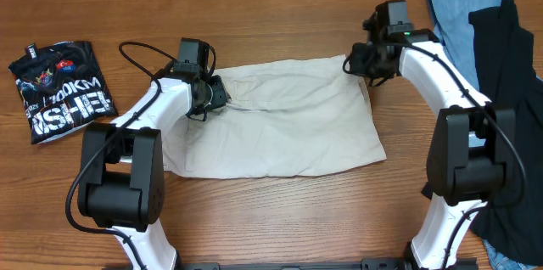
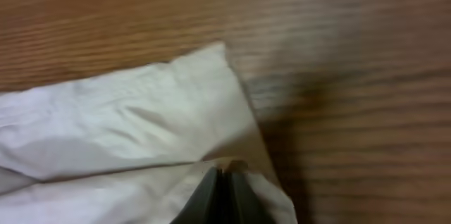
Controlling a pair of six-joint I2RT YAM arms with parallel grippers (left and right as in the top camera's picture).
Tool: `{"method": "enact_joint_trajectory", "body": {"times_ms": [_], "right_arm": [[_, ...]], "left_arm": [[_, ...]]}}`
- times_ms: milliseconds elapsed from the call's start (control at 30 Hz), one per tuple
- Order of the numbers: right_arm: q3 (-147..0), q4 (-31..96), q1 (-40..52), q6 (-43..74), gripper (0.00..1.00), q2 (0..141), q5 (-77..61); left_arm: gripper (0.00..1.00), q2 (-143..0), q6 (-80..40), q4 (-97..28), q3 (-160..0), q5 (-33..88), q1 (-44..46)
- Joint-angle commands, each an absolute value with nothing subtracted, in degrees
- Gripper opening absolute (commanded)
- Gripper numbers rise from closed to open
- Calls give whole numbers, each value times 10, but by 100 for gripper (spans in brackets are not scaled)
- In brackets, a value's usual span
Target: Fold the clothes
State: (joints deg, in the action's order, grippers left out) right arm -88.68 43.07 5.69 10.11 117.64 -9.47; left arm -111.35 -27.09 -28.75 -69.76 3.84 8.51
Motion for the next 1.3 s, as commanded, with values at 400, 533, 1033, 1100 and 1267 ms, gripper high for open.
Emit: {"method": "enact_joint_trajectory", "body": {"times_ms": [400,533,1033,1100,1267], "right_arm": [[-884,336,56,123,4,1180,-64],[-884,335,56,123,4,1199,-50],[-908,397,34,120,25,1235,-17],[-924,432,27,120,28,1220,-2],[-958,491,16,120,31,1154,-6]], "left_arm": [[33,-1127,-275,-309,-692,9,79],[31,-1127,-275,-317,-692,-10,79],[35,-1127,-331,-329,-704,-34,63],[39,-1125,-308,-338,-724,-34,63],[50,-1101,-256,-369,-810,-36,63]]}}
